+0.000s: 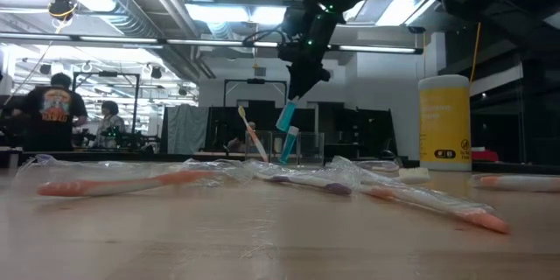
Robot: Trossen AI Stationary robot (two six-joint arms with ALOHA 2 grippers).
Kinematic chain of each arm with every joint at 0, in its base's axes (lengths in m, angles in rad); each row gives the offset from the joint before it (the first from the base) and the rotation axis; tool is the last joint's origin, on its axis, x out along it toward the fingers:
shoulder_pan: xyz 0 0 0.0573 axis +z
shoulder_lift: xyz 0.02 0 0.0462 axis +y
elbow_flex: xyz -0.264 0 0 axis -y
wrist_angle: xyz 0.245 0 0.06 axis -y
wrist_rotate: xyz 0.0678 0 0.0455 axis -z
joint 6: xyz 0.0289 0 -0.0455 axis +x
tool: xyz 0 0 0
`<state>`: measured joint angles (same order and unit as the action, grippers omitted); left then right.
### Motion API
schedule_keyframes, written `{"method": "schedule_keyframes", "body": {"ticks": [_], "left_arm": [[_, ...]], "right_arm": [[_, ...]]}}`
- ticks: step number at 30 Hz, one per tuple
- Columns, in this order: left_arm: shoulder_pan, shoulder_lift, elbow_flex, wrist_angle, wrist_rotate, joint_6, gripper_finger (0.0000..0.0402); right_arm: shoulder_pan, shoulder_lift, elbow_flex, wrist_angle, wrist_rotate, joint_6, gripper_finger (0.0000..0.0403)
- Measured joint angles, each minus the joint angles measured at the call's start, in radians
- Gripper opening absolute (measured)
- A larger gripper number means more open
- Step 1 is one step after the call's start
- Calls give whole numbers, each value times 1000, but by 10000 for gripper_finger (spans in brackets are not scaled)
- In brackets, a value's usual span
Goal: Pick & Place toothbrushing station
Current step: Put the blue mouthwash into the transparent organizer
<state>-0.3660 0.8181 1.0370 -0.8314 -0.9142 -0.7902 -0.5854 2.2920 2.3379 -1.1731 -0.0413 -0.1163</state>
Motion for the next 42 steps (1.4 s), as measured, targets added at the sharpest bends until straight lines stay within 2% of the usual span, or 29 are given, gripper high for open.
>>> {"method": "schedule_keyframes", "body": {"ticks": [21, 38, 42], "left_arm": [[0, 0, 0, 28, 27, -10, 68], [0, 0, 0, 28, 72, -10, 68], [0, 0, 0, 32, 77, -10, 68]], "right_arm": [[33, 76, -1, 43, 27, -32, 93], [33, 84, 0, 43, 96, -75, 93], [33, 84, 0, 42, 107, -74, 106]]}}
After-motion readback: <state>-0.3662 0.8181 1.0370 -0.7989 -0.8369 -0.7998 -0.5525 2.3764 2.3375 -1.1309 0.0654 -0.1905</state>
